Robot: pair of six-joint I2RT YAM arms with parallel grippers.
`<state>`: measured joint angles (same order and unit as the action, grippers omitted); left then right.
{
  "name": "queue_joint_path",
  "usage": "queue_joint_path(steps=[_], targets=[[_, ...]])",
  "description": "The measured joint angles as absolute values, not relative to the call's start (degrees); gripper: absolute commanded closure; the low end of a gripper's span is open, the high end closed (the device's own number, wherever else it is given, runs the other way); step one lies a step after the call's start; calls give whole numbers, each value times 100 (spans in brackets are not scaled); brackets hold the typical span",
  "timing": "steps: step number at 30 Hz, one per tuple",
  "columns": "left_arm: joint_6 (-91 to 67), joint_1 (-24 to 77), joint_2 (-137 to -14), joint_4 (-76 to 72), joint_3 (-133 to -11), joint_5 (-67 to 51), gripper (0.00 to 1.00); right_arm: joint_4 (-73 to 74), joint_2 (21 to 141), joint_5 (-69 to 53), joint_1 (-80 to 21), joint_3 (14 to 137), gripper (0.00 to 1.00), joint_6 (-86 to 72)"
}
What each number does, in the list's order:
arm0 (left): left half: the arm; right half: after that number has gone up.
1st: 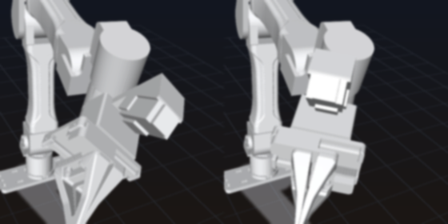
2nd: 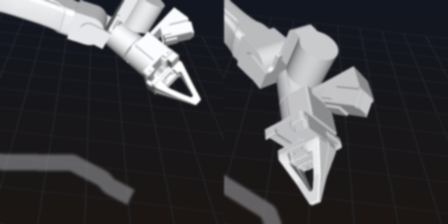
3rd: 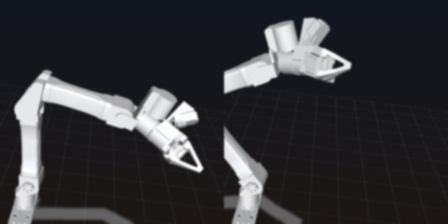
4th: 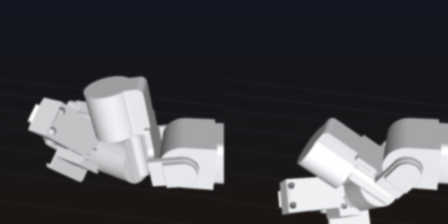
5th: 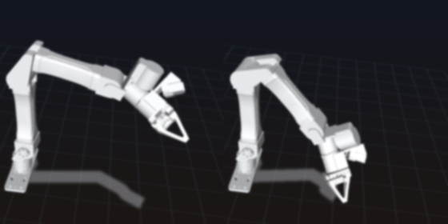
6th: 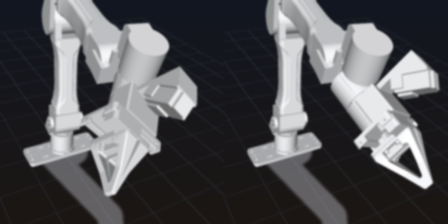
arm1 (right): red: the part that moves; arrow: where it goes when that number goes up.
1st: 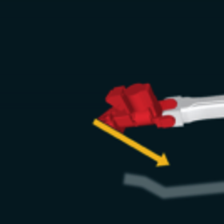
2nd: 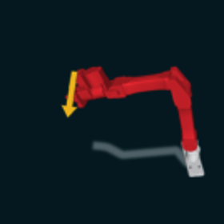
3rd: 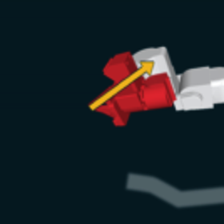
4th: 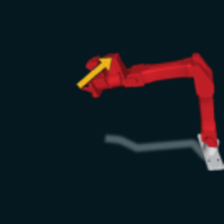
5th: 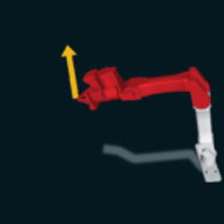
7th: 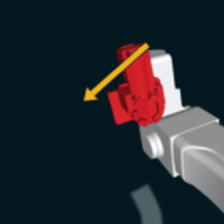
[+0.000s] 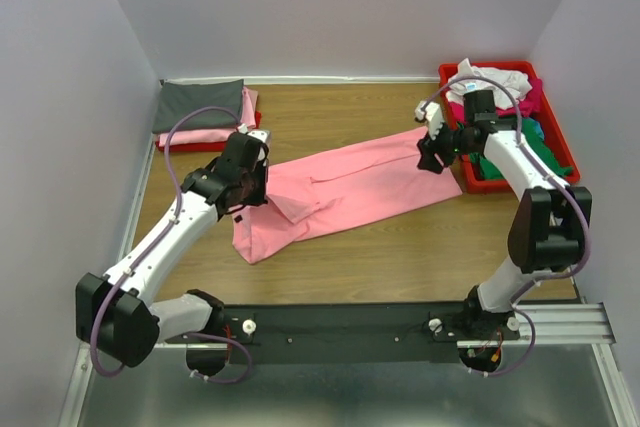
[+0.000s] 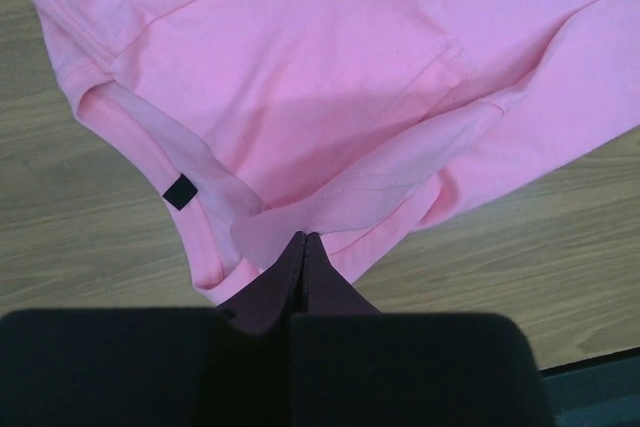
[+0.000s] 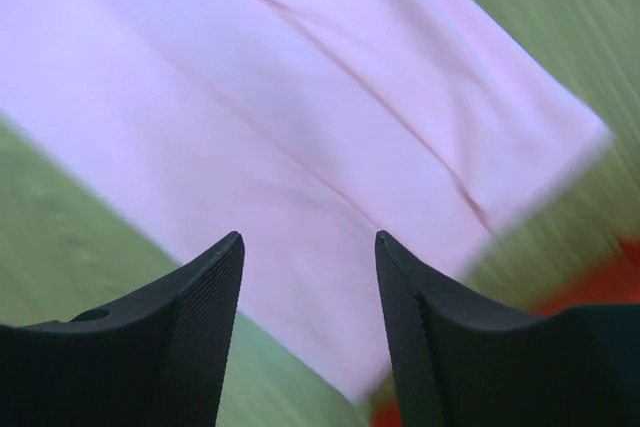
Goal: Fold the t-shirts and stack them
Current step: Fold the tshirt
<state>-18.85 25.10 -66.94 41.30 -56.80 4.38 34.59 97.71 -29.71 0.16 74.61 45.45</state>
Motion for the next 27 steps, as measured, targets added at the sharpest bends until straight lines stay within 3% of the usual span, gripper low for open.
queue_joint_path(steps=[8, 24, 25, 27], targets=[[-1769, 2508, -7137, 3924, -5765, 375, 100, 4106, 9312, -4720, -1503, 7065, 36, 5498], [-1616, 2394, -7907, 3581, -5887, 447, 100, 4049, 9347, -4718, -1918, 6932, 35, 5336], [-1590, 2379, -7985, 3551, -5931, 451, 99, 4036, 9347, -4709, -1935, 6904, 35, 5319], [-1564, 2353, -8121, 3489, -6010, 456, 87, 4003, 9347, -4674, -1962, 6825, 35, 5299]])
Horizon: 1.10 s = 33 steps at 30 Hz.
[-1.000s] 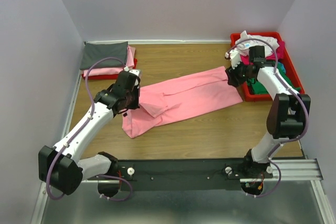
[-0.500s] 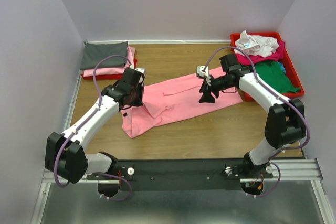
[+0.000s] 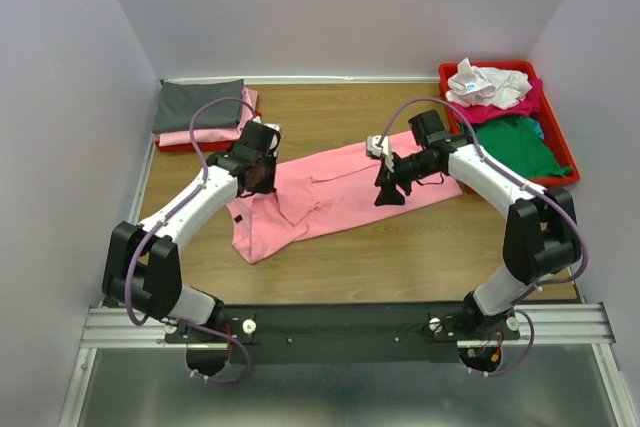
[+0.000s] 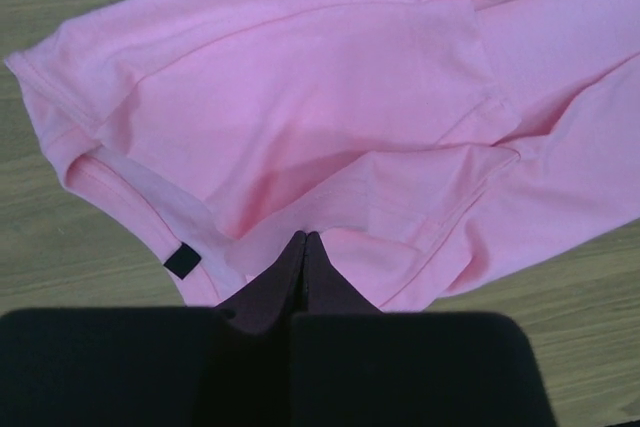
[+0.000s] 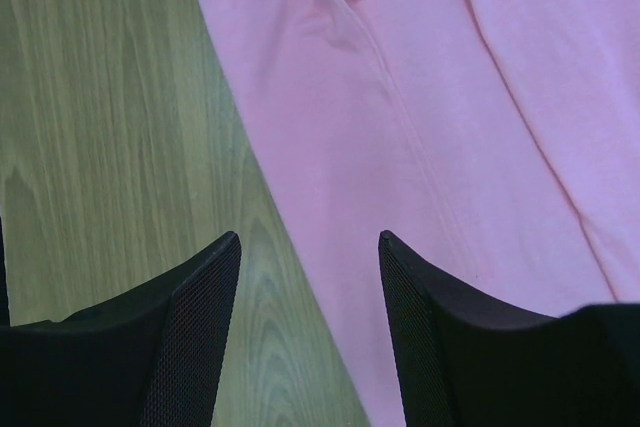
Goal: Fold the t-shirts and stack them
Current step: Fold the tshirt
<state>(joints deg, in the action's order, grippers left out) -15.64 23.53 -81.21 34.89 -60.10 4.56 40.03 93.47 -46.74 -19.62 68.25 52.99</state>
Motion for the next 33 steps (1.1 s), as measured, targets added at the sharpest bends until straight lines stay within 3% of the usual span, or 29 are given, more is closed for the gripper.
queue_joint_path(steps=[1, 3, 4, 10, 14, 17, 21, 26, 33], targets=[[-1546, 2329, -8189, 3461, -6058, 456, 65, 3992, 9347, -4652, -1979, 6783, 35, 5293], [-1492, 2268, -8318, 3382, -6145, 471, 38, 3968, 9347, -4615, -1992, 6709, 35, 5275], [-1516, 2228, -8374, 3371, -6206, 486, 30, 3944, 9347, -4598, -1992, 6670, 35, 5256], [-1673, 1772, -8374, 3293, -6718, 744, 17, 3704, 9268, -4488, -2003, 6316, 35, 5100], [-2086, 1396, -7314, 3181, -6569, 388, 22, 3607, 9174, -4335, -2016, 6097, 35, 4954], [-2624, 1284, -5922, 3072, -5815, -408, 30, 3544, 9056, -4303, -2034, 5931, 35, 4928], [-3240, 1317, -4759, 3157, -4676, -1299, 33, 3494, 8962, -4171, -2246, 5774, 35, 4934], [-3789, 1437, -4613, 3839, -3426, -1684, 34, 3365, 8954, -3927, -2482, 5675, 36, 4928], [-4313, 1968, -5260, 4200, -3573, -1516, 34, 3214, 8954, -3717, -2482, 5642, 36, 4862]])
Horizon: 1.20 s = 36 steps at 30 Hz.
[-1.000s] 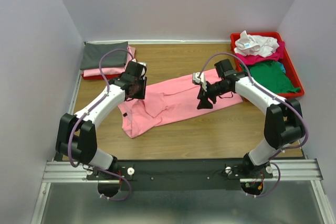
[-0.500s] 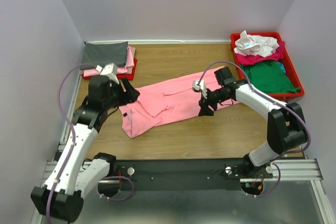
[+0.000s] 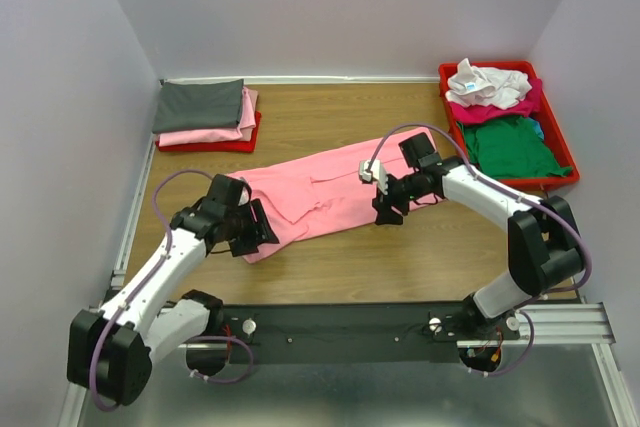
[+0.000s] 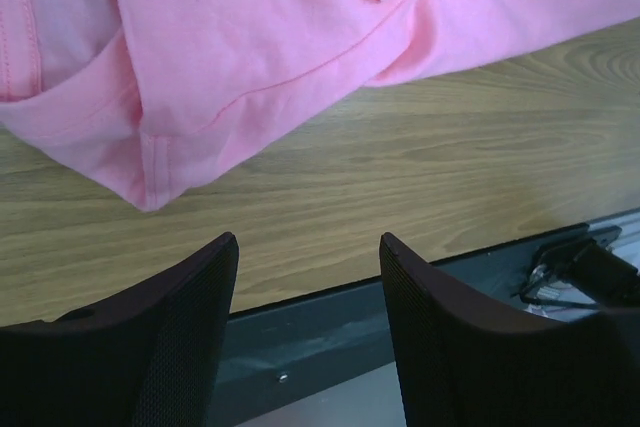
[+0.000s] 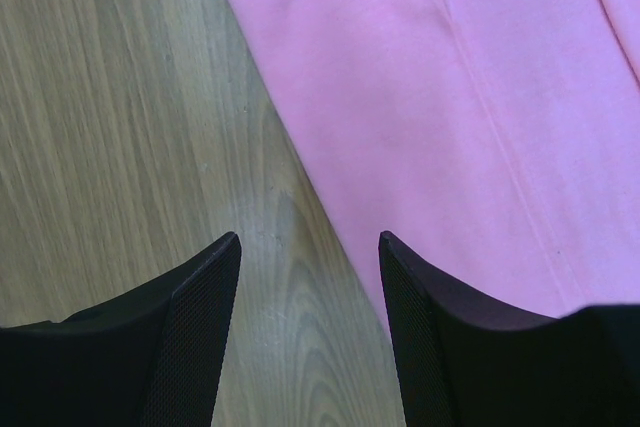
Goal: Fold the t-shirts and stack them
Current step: Fold the tshirt
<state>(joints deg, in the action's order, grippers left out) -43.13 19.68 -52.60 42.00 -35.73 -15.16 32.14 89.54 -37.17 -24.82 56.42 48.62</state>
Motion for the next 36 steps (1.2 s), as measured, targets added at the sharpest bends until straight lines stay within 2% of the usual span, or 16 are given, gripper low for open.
queue_joint_path(steps=[5, 10, 18, 21, 22, 24, 34, 36], targets=[[-4342, 2049, -6128, 4477, -4069, -751, 34, 3168, 8945, -3649, -2482, 5599, 36, 4823], [-4329, 2049, -6372, 4766, -4390, -123, 36, 3129, 8945, -3568, -2482, 5592, 35, 4766], [-4158, 2049, -7116, 4982, -4431, 329, 38, 3111, 8932, -3363, -2482, 5592, 35, 4672], [-4066, 2049, -7293, 4984, -4431, 392, 41, 3109, 8882, -3354, -2482, 5592, 36, 4657], [-4014, 2049, -7369, 4978, -4431, 392, 47, 3109, 8866, -3352, -2482, 5592, 35, 4654], [-3942, 2049, -7470, 4943, -4429, 386, 51, 3109, 8847, -3350, -2482, 5592, 36, 4652], [-3726, 2088, -7664, 4711, -4327, 209, 51, 3105, 8844, -3345, -2482, 5592, 36, 4652], [-3677, 2086, -7793, 4648, -4324, 187, 55, 3105, 8844, -3343, -2482, 5592, 36, 4652]])
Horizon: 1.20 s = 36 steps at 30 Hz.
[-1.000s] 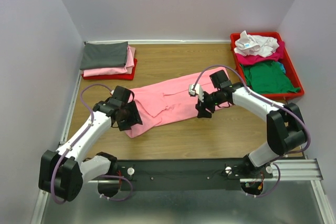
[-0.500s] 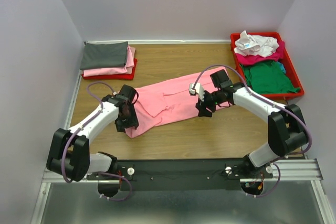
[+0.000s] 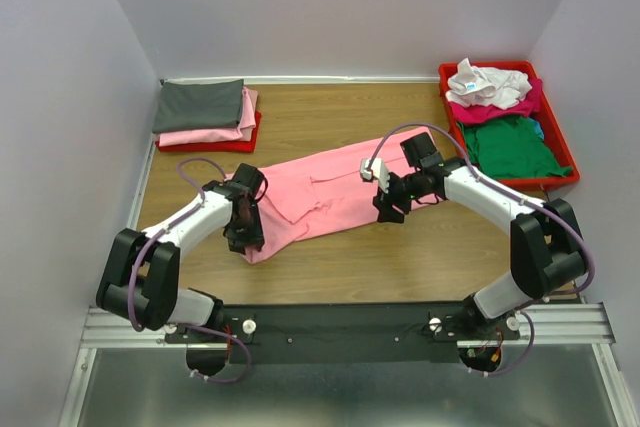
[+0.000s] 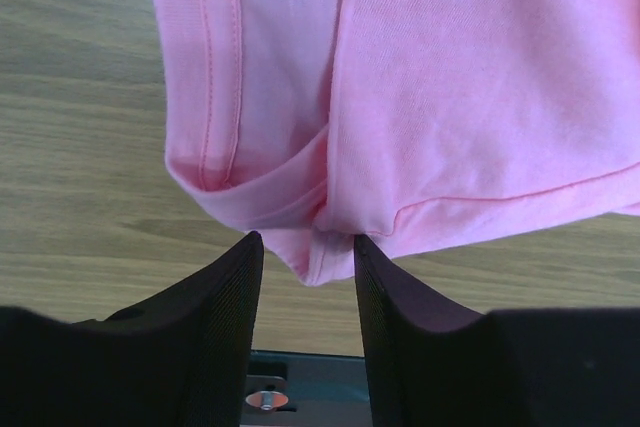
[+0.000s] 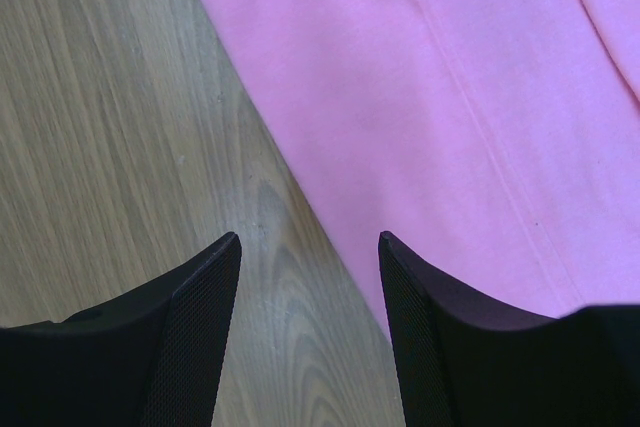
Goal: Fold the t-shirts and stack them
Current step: Fold the tshirt
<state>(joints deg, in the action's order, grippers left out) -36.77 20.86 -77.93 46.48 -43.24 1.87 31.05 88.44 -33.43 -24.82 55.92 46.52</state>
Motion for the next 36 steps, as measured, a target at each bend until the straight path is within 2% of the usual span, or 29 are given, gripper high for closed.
queue_joint_path(steps=[1, 2, 3, 4, 5, 15, 23, 36], targets=[[-3647, 2088, -7854, 4619, -4324, 172, 68, 3105, 8844, -3343, -2482, 5592, 36, 4652], [-3634, 2088, -7885, 4606, -4324, 163, 75, 3105, 8844, -3345, -2482, 5592, 36, 4652], [-3599, 2086, -7933, 4584, -4324, 148, 91, 3105, 8844, -3343, -2482, 5592, 36, 4652], [-3559, 2086, -7946, 4576, -4324, 139, 97, 3105, 8844, -3345, -2482, 5592, 36, 4652], [-3570, 2088, -7948, 4569, -4324, 126, 99, 3105, 8844, -3345, -2482, 5592, 36, 4654], [-3446, 2102, -7940, 4600, -4324, 19, 100, 3061, 8827, -3350, -2591, 5170, 35, 5492], [-3402, 2102, -7898, 4683, -4338, 16, 100, 3059, 9098, -3216, -2770, 5236, 41, 6202], [-3317, 2102, -7776, 4792, -4351, 14, 100, 2801, 9441, -2810, -2856, 5240, 53, 6300]])
